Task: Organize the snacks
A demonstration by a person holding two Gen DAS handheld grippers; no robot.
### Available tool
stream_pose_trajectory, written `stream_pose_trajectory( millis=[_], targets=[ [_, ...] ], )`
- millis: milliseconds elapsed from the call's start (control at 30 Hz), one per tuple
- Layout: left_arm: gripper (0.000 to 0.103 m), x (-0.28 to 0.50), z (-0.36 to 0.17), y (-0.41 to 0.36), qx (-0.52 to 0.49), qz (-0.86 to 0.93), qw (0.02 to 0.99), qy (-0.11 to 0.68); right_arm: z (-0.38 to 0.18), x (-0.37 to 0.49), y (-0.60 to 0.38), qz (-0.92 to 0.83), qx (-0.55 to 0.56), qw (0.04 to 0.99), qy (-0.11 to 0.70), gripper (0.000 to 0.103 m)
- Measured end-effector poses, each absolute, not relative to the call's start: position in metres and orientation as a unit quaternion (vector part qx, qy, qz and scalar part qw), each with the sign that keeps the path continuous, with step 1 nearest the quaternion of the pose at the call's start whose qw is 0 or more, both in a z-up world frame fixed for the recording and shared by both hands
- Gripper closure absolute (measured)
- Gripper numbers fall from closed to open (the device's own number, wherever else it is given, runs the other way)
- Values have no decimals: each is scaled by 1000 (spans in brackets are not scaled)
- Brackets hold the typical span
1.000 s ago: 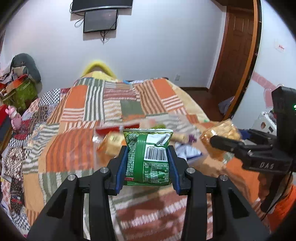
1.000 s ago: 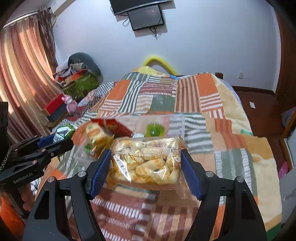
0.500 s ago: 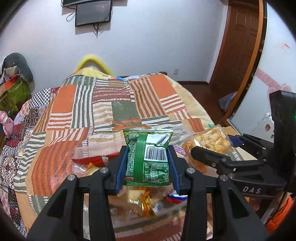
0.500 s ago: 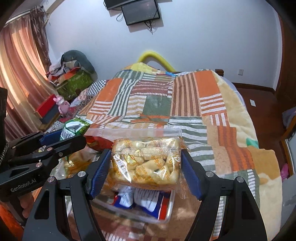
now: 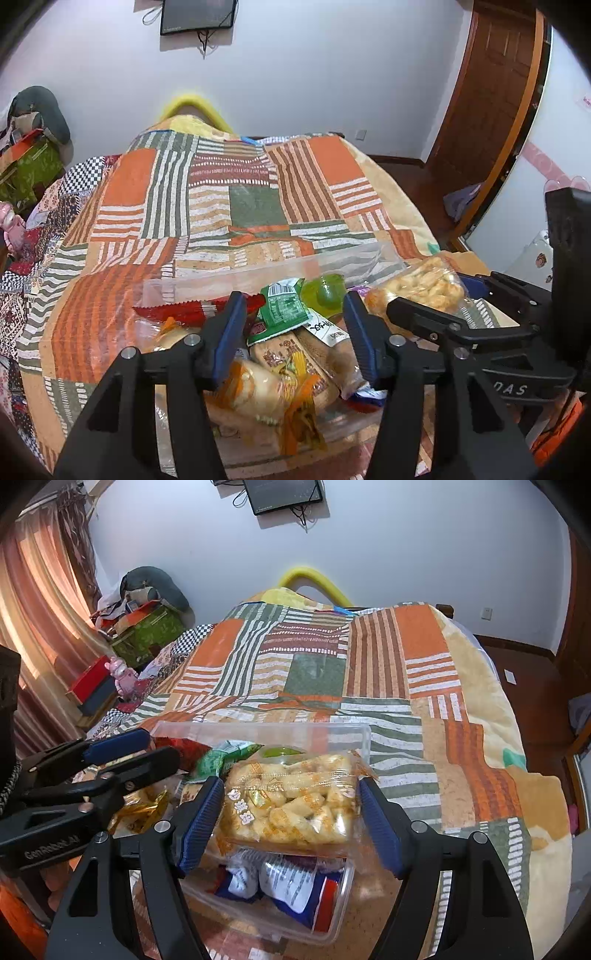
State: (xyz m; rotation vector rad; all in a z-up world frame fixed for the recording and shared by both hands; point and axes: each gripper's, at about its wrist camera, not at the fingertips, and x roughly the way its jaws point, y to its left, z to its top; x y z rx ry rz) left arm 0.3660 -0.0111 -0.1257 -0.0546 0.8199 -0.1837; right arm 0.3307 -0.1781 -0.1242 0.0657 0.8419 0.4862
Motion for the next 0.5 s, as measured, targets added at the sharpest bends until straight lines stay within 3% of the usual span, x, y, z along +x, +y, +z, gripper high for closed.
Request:
stream_pose_trajectory(
  millis=[500],
  targets=[
    [45,248,-31,-6,-4,-59,961,271,-39,245,-204,249,50,917,306,30]
  ],
)
